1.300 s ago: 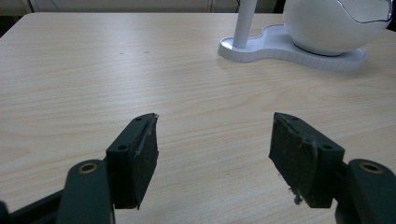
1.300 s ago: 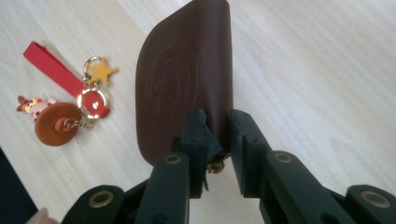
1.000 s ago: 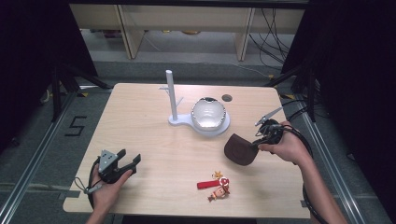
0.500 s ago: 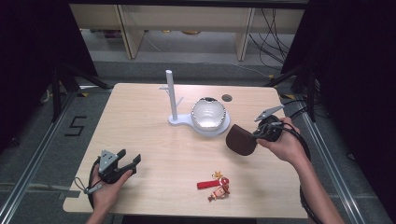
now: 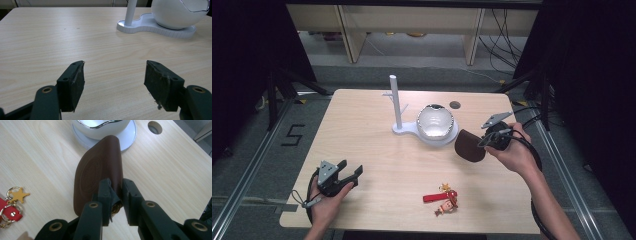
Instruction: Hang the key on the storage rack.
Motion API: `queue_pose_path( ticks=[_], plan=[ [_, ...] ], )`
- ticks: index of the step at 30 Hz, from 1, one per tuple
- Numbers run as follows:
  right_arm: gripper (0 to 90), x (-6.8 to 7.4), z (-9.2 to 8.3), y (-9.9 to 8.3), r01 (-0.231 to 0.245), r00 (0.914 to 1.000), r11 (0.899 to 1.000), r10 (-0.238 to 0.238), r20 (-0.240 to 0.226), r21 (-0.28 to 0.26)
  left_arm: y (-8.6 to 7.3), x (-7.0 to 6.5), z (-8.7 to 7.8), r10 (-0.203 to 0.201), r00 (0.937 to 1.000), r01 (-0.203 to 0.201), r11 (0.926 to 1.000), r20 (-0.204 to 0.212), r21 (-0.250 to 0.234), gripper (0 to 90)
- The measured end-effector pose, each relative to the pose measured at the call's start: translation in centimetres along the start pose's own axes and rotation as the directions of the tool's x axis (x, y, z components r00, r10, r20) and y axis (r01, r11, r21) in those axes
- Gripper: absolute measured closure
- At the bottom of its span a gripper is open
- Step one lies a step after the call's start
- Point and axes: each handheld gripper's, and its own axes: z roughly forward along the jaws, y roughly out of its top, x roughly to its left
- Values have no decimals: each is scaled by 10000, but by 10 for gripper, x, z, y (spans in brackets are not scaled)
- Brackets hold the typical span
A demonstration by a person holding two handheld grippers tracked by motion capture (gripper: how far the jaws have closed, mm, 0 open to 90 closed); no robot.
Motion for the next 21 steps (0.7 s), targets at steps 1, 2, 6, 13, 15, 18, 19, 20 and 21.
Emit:
queue_pose_path(
  ticks=[1, 2, 6, 13, 15, 18, 19, 20, 21],
  plan=[
    [788, -2, 0, 1, 253, 9997, 9997, -253, -78, -20, 0, 0, 0, 2, 10000, -2, 10000, -7, 12, 316],
    [789, -1, -1, 2, 276, 9996, 9996, -277, -85, -70, 0, 0, 0, 0, 10000, 0, 10000, -3, 11, 316],
    [789, -2, -4, 5, 332, 9994, 9994, -333, -66, -126, 0, 0, 0, 4, 10000, -4, 10000, -3, 2, 316],
    [789, -2, -8, 14, 459, 9989, 9982, -461, -46, -382, 0, 0, 0, 37, 10000, -37, 10000, 4, -5, 316],
    [789, -1, -8, 18, 535, 9985, 9976, -539, -80, -448, 0, 0, 0, 21, 10000, -21, 10000, -17, 17, 316],
    [789, -1, -10, 22, 608, 9981, 9962, -598, 169, -623, 0, -1, -1, -8, 10000, 9, 9999, -91, 116, 316],
    [789, -1, -10, 23, 618, 9980, 9959, -609, 142, -668, 0, 0, -1, 5, 10000, -4, 10000, -46, 63, 316],
    [789, -1, -10, 25, 673, 9977, 9955, -669, 90, -663, 0, 0, 0, 13, 10000, -13, 10000, -12, 21, 316],
    [789, -1, -11, 27, 597, 9981, 9960, -605, -89, -661, 0, 0, 0, 33, 10000, -33, 10000, 11, -4, 316]
  ],
)
